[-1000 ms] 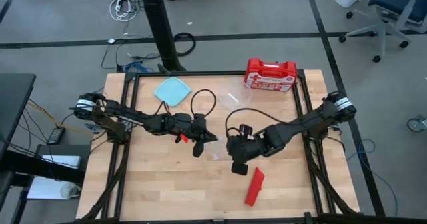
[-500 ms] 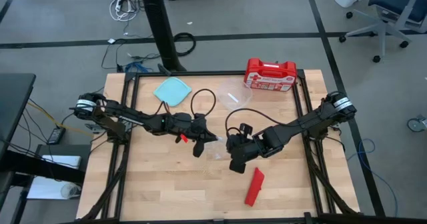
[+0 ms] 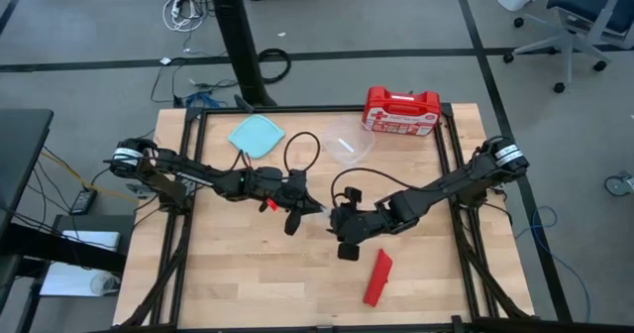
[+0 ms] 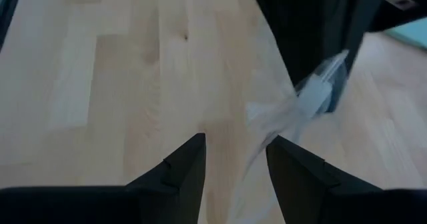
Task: Roll bandage
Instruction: Open the transparent zip bag
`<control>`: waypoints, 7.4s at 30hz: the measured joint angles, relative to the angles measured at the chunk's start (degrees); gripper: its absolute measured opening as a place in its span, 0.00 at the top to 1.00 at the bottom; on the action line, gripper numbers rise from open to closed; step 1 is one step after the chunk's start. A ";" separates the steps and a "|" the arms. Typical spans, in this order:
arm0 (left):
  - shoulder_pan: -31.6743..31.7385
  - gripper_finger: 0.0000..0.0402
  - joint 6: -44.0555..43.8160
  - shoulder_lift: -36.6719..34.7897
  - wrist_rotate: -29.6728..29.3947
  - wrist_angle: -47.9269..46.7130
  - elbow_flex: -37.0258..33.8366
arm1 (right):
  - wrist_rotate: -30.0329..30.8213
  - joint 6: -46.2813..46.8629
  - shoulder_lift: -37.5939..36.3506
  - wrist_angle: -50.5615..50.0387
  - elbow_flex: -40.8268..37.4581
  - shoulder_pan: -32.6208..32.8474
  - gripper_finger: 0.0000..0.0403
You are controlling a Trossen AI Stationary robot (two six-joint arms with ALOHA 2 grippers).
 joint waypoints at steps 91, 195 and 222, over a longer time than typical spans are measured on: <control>0.07 1.00 -2.24 0.00 0.46 3.34 0.00 | -1.08 9.20 5.97 -14.89 1.43 -5.08 0.63; 0.04 0.59 12.46 -0.03 -0.57 -0.38 0.00 | -25.94 7.14 -1.92 -32.70 10.82 -10.61 1.00; -0.04 0.71 6.78 -0.04 -1.92 -8.94 0.02 | -32.08 -0.34 -1.92 -34.19 16.94 -14.01 1.00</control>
